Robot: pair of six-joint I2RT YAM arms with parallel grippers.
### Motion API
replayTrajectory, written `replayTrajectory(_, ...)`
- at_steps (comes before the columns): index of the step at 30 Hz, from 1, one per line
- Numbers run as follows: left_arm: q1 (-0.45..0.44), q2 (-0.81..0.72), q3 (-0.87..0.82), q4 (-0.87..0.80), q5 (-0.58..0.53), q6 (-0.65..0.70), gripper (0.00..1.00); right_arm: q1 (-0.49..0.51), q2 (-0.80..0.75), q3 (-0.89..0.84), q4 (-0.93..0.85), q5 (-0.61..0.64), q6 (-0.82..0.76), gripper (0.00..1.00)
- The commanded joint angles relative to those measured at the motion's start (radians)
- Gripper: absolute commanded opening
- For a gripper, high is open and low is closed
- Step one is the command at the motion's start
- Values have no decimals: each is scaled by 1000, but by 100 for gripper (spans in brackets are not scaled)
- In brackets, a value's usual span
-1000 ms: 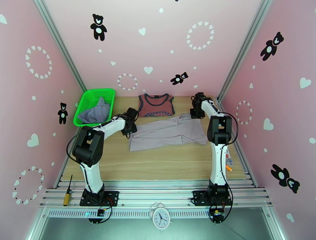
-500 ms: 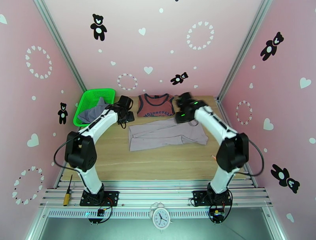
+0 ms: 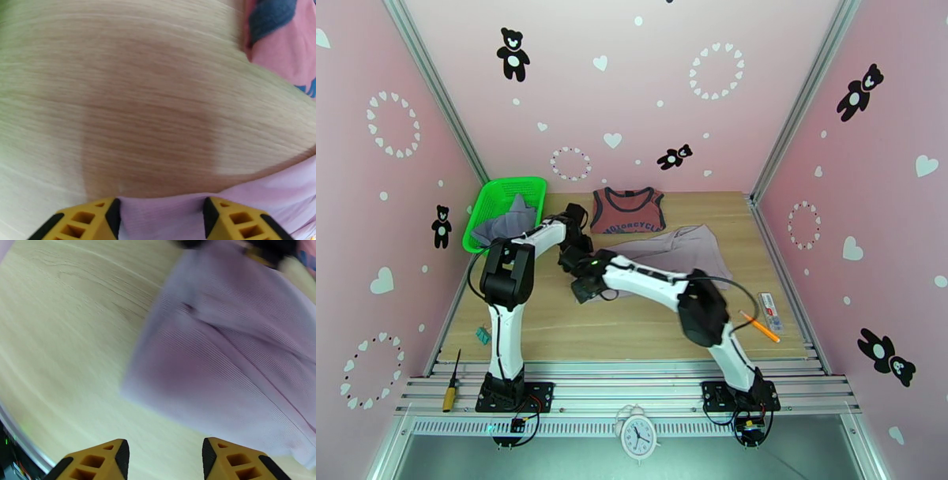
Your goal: Fold and stack the mixed laundry pile
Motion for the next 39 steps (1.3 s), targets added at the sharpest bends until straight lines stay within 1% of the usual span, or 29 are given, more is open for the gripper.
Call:
replayTrajectory(1,1,16,-46,35,33,14,58,2,90,122,-70,40,37,55)
replayTrajectory(6,0,27,-68,44,46,13,53,1,224,237,-143,80,37,54)
replayTrajectory(10,0,49,-65,38,60,16,49,3,293,265,-153,24,46,51)
replayTrajectory(12,0,61,-64,36,67,18,44,8,313,267,-150,12,51,49)
replayTrajectory(13,0,67,-63,36,70,18,40,9,320,268,-152,10,51,48)
replayTrajectory(14,0,72,-64,33,76,18,33,10,327,267,-156,8,54,44)
replayTrajectory(16,-1,81,-66,33,86,18,12,11,337,266,-162,8,55,39)
replayTrajectory(17,-1,85,-69,33,89,19,2,12,339,266,-163,3,56,34)
replayTrajectory(18,-1,89,-71,34,94,19,0,13,339,265,-164,1,55,27)
replayTrajectory(20,-1,88,-81,43,96,15,0,13,337,266,-158,-2,46,13)
replayTrajectory(22,-2,70,-102,56,97,8,0,13,321,265,-148,-4,35,1)
replayTrajectory(26,-2,-10,-114,48,99,-1,0,11,242,267,-126,43,0,0)
replayTrajectory(31,-28,-127,-46,-31,101,7,0,-22,97,234,-116,115,-23,0)
replayTrajectory(34,-63,-177,28,-81,109,18,0,-51,-34,112,-67,149,-29,0)
replayTrajectory(39,-135,-202,153,-135,108,7,0,-111,-268,-168,14,205,-15,0)
